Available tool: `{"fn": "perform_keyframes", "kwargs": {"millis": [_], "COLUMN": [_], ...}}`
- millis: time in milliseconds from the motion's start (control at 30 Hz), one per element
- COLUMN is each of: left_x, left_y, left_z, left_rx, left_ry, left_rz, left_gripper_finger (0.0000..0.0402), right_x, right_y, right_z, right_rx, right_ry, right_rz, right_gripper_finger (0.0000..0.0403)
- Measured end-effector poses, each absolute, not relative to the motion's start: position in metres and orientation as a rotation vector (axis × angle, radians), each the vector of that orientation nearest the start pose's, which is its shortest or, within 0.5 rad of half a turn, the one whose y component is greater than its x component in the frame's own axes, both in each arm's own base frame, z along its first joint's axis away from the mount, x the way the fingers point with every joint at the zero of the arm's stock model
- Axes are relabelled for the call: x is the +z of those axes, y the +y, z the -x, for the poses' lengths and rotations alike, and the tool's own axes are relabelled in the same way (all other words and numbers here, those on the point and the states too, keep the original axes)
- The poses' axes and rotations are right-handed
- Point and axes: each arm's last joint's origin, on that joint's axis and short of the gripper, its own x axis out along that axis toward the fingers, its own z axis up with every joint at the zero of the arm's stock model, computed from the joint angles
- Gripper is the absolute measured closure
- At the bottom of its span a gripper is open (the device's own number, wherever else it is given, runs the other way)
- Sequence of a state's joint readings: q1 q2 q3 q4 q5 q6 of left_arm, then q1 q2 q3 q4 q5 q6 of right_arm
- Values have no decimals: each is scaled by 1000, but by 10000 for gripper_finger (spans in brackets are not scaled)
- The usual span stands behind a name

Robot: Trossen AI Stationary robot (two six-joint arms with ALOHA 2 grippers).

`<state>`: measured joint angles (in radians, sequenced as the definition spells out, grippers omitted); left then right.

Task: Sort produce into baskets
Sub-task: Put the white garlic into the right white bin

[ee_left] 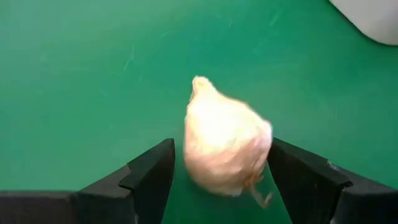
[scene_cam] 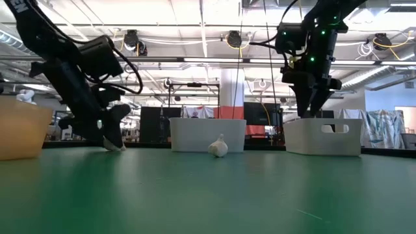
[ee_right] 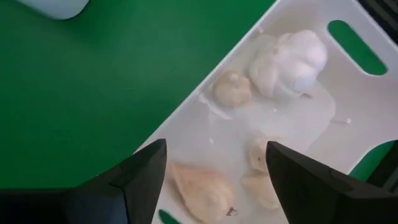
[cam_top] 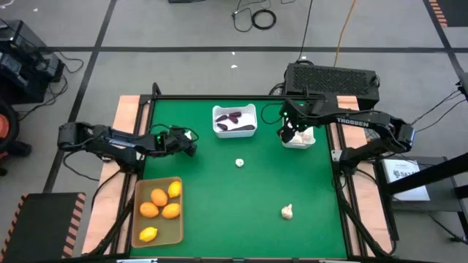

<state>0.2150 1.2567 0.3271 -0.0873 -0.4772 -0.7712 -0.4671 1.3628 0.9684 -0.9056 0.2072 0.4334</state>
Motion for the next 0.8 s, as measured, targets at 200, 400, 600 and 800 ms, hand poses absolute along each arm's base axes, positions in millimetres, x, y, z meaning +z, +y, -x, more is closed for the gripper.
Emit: {"fn": "perform_keyframes", "kwargs": {"millis": [200,400,600,800], "left_x": [106,105,106,112], "left_y": [54,54,55,56], "left_z": [-182,-182,-184,-191], "left_rx": [1004,1021,1007,969], "left_ry": [710,710,700,689], "left_rz": [522,508,496,491], "left_gripper_finger": [141,163,221,252], "right_x": [234,250,270,280], "right_y": [-103,-86,-63,-35], "right_z": [-213,-212,-206,-204], "right_rx": [-832,-785,-731,-647], "right_ry": [1162,1069,955,888], "right_rz": [-520,-508,-531,-552], "right_gripper_finger": [138,138,138,138]}}
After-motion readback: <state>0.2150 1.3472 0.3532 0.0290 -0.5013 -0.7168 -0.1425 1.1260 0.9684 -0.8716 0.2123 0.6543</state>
